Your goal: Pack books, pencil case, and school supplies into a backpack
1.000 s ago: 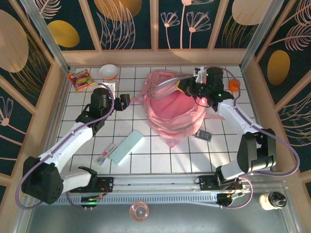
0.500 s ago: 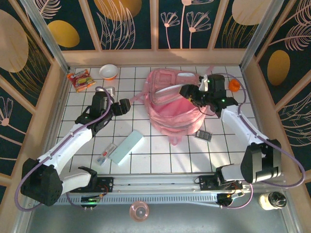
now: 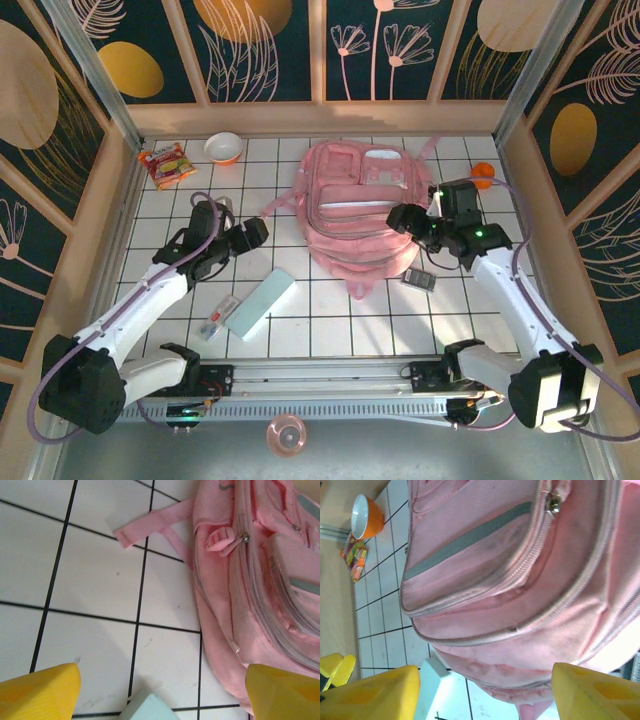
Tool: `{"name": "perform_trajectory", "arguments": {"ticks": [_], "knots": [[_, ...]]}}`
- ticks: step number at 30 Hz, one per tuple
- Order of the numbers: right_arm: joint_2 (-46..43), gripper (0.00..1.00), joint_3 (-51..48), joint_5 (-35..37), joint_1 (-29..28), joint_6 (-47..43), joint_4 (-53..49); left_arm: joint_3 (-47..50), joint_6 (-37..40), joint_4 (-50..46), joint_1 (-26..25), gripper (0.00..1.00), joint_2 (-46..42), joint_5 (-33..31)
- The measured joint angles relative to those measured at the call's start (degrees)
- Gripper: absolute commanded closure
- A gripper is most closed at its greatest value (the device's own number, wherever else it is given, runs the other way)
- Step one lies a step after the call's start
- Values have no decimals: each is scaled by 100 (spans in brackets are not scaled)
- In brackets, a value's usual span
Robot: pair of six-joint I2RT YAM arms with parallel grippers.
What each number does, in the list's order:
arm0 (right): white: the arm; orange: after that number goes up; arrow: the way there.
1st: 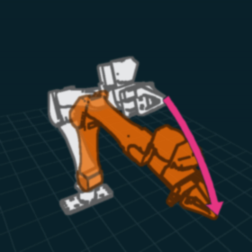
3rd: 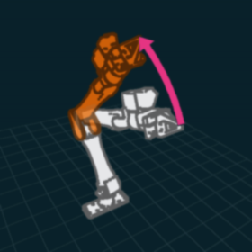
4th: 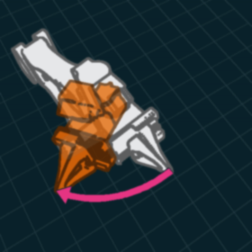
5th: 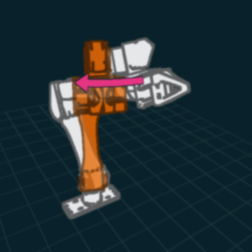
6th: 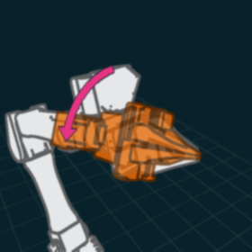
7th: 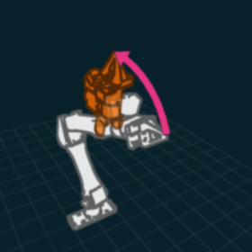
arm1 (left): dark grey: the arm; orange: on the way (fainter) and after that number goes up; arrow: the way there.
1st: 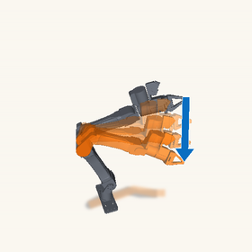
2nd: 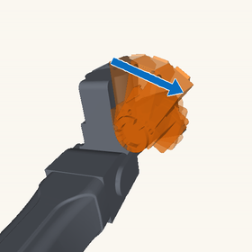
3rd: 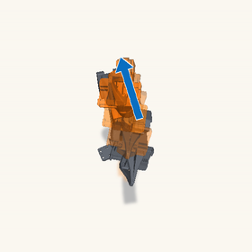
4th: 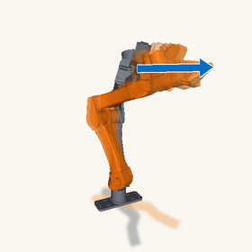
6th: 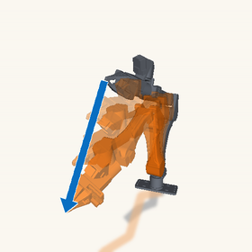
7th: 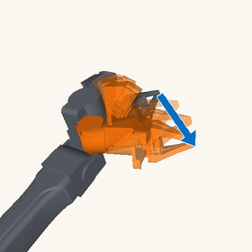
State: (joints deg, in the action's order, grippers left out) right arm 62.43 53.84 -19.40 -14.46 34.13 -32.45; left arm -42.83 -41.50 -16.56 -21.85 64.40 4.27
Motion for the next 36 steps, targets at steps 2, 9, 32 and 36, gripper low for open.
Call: {"name": "perform_trajectory", "arguments": {"ticks": [2,9,32,36], "knots": [[-122,30,-2,85,-7,-33,-177,94,-133,-66,0,15,-94,4],[-446,30,-61,315,-146,-46,-568,282,-431,-415,0,15,-280,103],[-706,31,-603,549,-1423,855,-391,892,-1663,-1025,0,18,-896,673],[-922,31,-723,612,-1467,973,-299,1182,-2020,-1029,0,19,-1252,730]]}}
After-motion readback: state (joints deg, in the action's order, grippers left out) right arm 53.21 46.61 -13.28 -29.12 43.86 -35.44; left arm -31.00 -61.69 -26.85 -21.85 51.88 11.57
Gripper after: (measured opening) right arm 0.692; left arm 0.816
